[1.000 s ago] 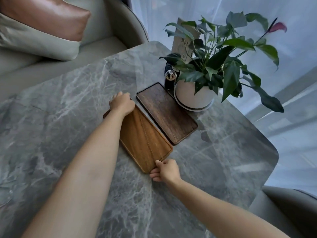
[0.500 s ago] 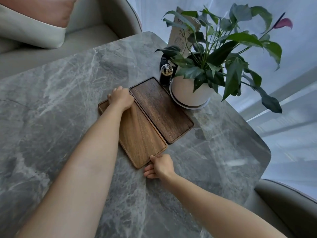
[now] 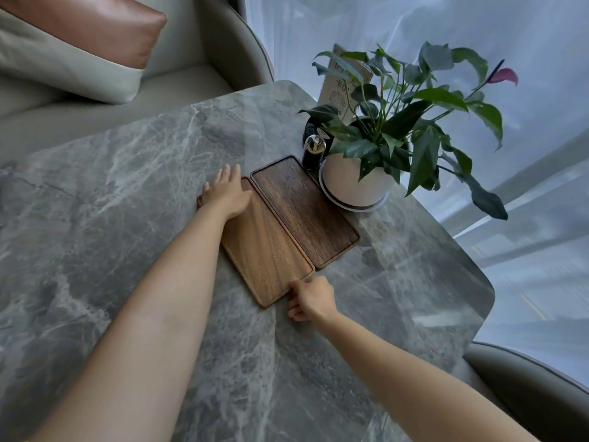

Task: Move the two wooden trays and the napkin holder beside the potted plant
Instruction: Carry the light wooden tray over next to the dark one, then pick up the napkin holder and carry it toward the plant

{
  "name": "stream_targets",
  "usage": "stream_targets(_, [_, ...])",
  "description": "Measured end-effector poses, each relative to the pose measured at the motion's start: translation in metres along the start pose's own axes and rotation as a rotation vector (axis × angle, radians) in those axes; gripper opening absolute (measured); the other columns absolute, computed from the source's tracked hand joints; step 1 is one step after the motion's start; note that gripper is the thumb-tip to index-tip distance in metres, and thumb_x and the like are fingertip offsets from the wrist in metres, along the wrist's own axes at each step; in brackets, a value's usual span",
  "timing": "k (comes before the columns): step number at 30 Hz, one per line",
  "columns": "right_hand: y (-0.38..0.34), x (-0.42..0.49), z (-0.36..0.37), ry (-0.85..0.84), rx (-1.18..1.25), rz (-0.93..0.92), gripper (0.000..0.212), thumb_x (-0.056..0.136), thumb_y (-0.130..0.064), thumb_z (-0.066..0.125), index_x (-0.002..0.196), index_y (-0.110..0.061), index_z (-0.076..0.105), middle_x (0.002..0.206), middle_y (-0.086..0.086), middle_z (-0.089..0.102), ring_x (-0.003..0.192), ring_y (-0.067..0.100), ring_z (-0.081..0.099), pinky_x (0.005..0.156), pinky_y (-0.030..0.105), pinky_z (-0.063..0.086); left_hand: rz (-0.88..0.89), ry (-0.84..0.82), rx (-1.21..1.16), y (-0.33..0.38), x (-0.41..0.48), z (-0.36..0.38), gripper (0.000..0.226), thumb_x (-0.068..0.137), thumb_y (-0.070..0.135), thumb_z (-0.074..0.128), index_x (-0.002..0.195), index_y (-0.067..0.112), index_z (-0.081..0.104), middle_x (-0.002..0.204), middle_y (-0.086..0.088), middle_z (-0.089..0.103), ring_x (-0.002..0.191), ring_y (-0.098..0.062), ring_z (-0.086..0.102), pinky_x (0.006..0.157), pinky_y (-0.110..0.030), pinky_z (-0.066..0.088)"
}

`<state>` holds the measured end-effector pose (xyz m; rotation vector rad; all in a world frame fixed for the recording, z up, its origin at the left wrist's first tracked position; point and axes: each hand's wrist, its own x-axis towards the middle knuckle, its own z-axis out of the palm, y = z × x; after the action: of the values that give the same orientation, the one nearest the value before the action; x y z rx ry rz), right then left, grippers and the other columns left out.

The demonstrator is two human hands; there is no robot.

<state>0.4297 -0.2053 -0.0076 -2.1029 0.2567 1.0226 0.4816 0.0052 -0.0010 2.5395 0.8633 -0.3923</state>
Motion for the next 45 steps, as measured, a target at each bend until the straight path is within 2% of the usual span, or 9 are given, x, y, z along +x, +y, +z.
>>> stream_targets(1, [-0.003,-0.003,-0.002,0.047,-0.07,-0.067,0.028,0.091,-0.029,0.044,0.088,-0.003,0.053,0.088,0.021,0.067,0.07,0.032,0.068,0.069,0.045,0.059,0.005,0.028,0.006,-0.003,-0.007,-0.003,0.067,0.098,0.034,0.035,0.151,0.014,-0.001,0.161,-0.007,-0.005,0.149,-0.021,-0.002,0.121,-0.045,0.004])
stream_targets(3, [-0.013,-0.017,-0.007,0.102,-0.195,-0.188,0.035,0.091,-0.033,0.041,0.108,-0.003,0.049,0.114,0.021,0.061,0.099,0.037,0.06,0.083,0.041,0.051,0.018,0.087,0.024,-0.012,-0.024,-0.008,0.067,0.098,0.036,0.035,0.151,0.014,-0.002,0.161,-0.007,-0.007,0.149,-0.021,-0.004,0.121,-0.043,0.002])
stream_targets(5, [-0.026,-0.031,-0.011,0.108,-0.305,-0.316,0.044,0.094,-0.034,0.039,0.123,-0.001,0.039,0.123,0.023,0.055,0.11,0.038,0.053,0.084,0.038,0.043,0.036,0.138,0.05,-0.023,-0.043,-0.013,0.068,0.098,0.038,0.033,0.151,0.013,-0.003,0.161,-0.006,-0.008,0.149,-0.02,-0.006,0.121,-0.042,-0.001])
stream_targets(9, [-0.059,-0.058,-0.009,0.146,-0.555,-0.599,0.063,0.094,-0.036,0.039,0.142,0.0,0.018,0.144,0.023,0.035,0.131,0.035,0.035,0.106,0.04,0.031,0.043,0.245,0.104,-0.055,-0.081,-0.033,0.069,0.098,0.04,0.031,0.151,0.012,-0.004,0.161,-0.005,-0.008,0.149,-0.018,-0.008,0.121,-0.042,-0.002])
stream_targets(15, [-0.106,-0.093,0.024,0.195,-0.863,-0.909,0.077,0.094,-0.044,0.03,0.144,0.004,-0.003,0.157,0.018,0.001,0.146,0.026,0.002,0.119,0.032,0.004,-0.03,0.382,0.104,-0.11,-0.148,-0.08,0.069,0.097,0.038,0.035,0.151,0.013,-0.001,0.161,-0.004,-0.007,0.149,-0.017,-0.006,0.121,-0.041,-0.001])
stream_targets(24, [-0.138,-0.163,0.134,0.058,-0.997,-1.203,0.089,0.089,-0.054,0.033,0.144,-0.005,-0.016,0.157,0.01,-0.016,0.145,0.022,-0.014,0.12,0.036,-0.002,-0.194,0.518,0.126,-0.23,-0.256,-0.132,0.078,0.094,0.047,0.039,0.151,0.012,-0.003,0.161,-0.005,-0.008,0.149,-0.016,-0.006,0.121,-0.04,0.0])
stream_targets(33, [-0.13,-0.212,0.248,-0.103,-1.179,-1.314,0.091,0.087,-0.059,0.03,0.144,-0.006,-0.017,0.157,0.007,-0.018,0.145,0.02,-0.016,0.119,0.036,-0.003,-0.364,0.404,0.035,-0.342,-0.323,-0.124,0.093,0.086,0.063,0.041,0.15,0.017,-0.008,0.161,0.0,-0.01,0.149,-0.016,-0.01,0.121,-0.043,-0.003])
stream_targets(38, [-0.118,-0.202,0.281,-0.138,-1.214,-1.217,0.091,0.088,-0.057,0.031,0.143,-0.005,-0.02,0.156,0.007,-0.02,0.144,0.021,-0.017,0.121,0.037,-0.002,-0.365,0.283,-0.007,-0.374,-0.318,-0.111,0.106,0.078,0.063,0.055,0.15,0.02,-0.01,0.161,-0.001,-0.01,0.149,-0.018,-0.009,0.122,-0.045,-0.001])
stream_targets(45, [-0.104,-0.177,0.298,-0.174,-1.164,-1.067,0.093,0.088,-0.052,0.04,0.143,-0.008,-0.02,0.157,0.007,-0.017,0.145,0.022,-0.013,0.12,0.038,0.0,-0.286,0.169,-0.061,-0.384,-0.282,-0.099,0.113,0.073,0.045,0.073,0.15,0.026,-0.007,0.162,-0.003,-0.005,0.149,-0.021,0.003,0.121,-0.045,0.008])
